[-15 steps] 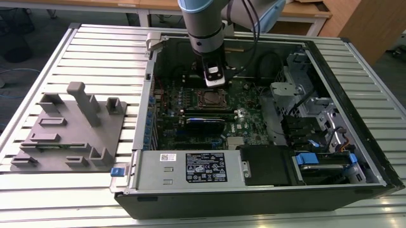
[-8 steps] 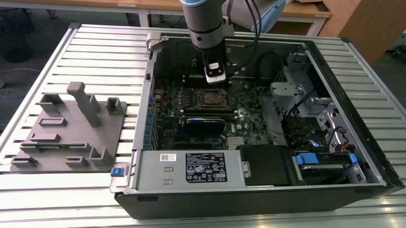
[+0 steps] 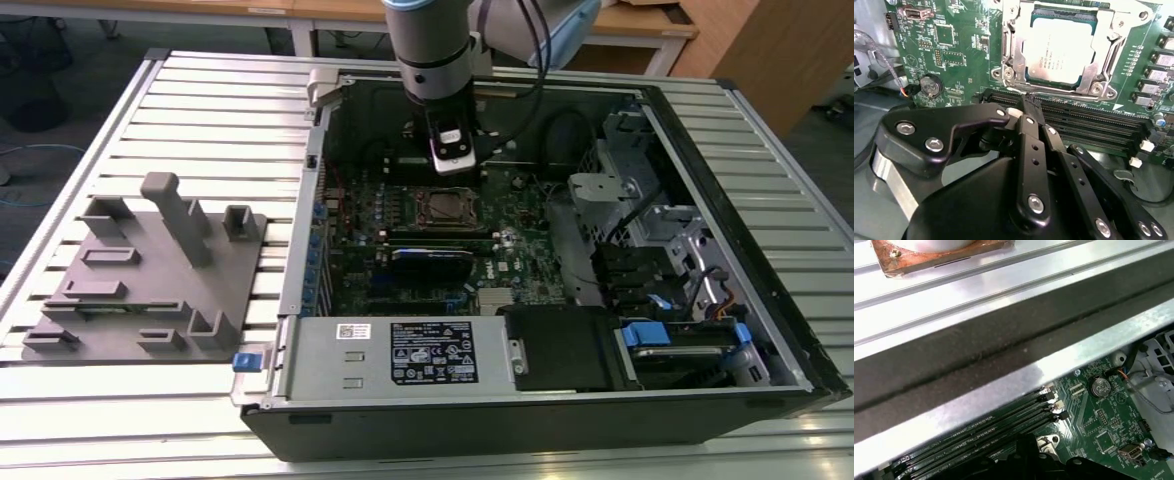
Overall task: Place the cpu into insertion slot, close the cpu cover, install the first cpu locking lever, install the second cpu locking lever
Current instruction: 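Install the first cpu locking lever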
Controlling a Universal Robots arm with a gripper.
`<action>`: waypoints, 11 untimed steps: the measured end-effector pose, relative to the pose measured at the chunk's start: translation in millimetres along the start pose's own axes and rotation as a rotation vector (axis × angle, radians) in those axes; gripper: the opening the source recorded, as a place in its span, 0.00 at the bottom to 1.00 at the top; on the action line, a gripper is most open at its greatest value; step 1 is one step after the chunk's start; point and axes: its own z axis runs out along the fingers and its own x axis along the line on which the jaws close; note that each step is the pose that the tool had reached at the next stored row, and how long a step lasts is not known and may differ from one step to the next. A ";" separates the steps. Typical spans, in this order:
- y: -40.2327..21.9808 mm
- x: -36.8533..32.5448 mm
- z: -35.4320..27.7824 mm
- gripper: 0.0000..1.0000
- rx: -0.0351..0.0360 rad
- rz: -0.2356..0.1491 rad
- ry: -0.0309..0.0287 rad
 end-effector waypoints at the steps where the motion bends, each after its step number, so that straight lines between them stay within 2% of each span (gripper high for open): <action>1: 0.0 -0.2 0.1 0.11 0.0069 0.001 0.0109; 2: 0.0 -0.2 0.2 0.11 0.0148 0.003 0.0237; 4: 0.1 -0.3 0.6 0.11 0.0319 0.006 0.0455; 5: 0.1 -0.3 0.8 0.11 0.0392 0.007 0.0547; 6: 0.1 -0.3 0.8 0.11 0.0427 0.007 0.0590; 7: 0.1 -0.3 0.8 0.11 0.0500 0.008 0.0671; 8: 0.1 -0.2 0.9 0.11 0.0524 0.008 0.0698; 11: -1.3 -0.9 0.6 0.11 0.0529 0.008 0.0702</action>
